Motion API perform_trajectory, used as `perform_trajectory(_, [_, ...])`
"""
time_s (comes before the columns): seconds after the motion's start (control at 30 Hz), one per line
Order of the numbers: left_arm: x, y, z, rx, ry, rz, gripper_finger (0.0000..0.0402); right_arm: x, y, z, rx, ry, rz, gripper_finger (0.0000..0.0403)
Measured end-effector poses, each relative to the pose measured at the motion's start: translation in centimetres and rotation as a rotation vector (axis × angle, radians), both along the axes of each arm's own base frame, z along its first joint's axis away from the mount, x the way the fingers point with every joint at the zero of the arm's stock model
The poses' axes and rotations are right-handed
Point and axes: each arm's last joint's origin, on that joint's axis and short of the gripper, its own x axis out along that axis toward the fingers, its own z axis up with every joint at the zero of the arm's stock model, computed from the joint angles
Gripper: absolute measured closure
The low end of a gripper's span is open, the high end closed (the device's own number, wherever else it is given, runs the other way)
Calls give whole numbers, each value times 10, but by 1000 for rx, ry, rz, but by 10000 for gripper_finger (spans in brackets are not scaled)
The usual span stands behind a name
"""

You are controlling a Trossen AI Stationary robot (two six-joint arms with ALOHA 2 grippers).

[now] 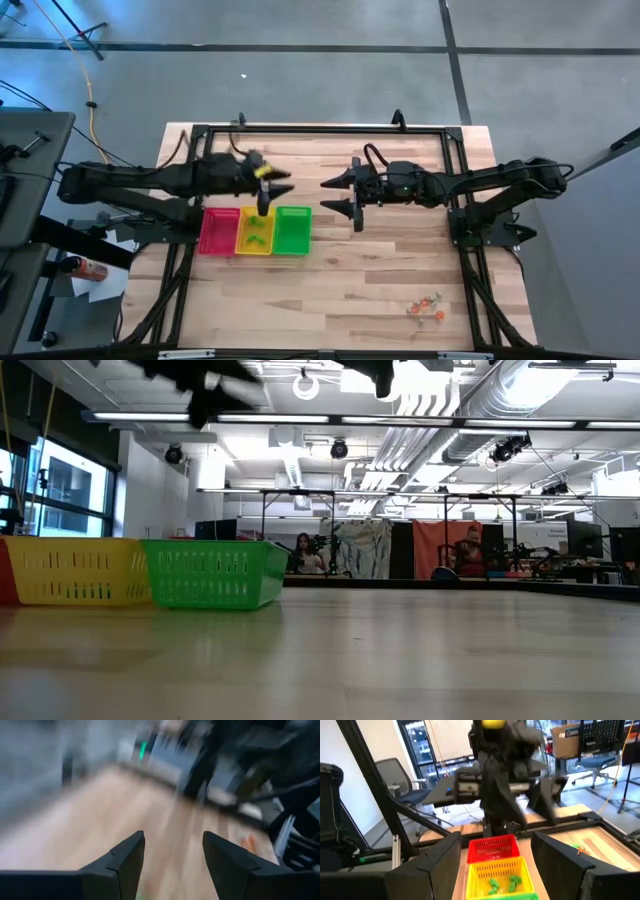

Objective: Sort Halloween decoration
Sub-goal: Put the green skeleton toy into the yellow bin

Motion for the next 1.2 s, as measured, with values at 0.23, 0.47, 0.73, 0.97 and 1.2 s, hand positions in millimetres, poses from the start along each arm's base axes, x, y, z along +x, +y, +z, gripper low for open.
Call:
perform_trajectory(0.23, [3,-1,32,255,-268,-62,211,0,0,5,2,-54,0,167])
perform_trajectory(0.47, [3,-3,29,243,-241,-76,211,0,0,5,-5,-54,0,167])
perform_trajectory(0.73, [3,-5,28,242,-240,-86,211,0,0,5,-5,-54,0,167])
perform_trajectory(0.97, [3,-5,28,243,-238,-86,211,0,0,5,-5,-54,0,167])
perform_trajectory(1.2, [3,-5,28,242,-238,-86,211,0,0,5,-5,-54,0,167])
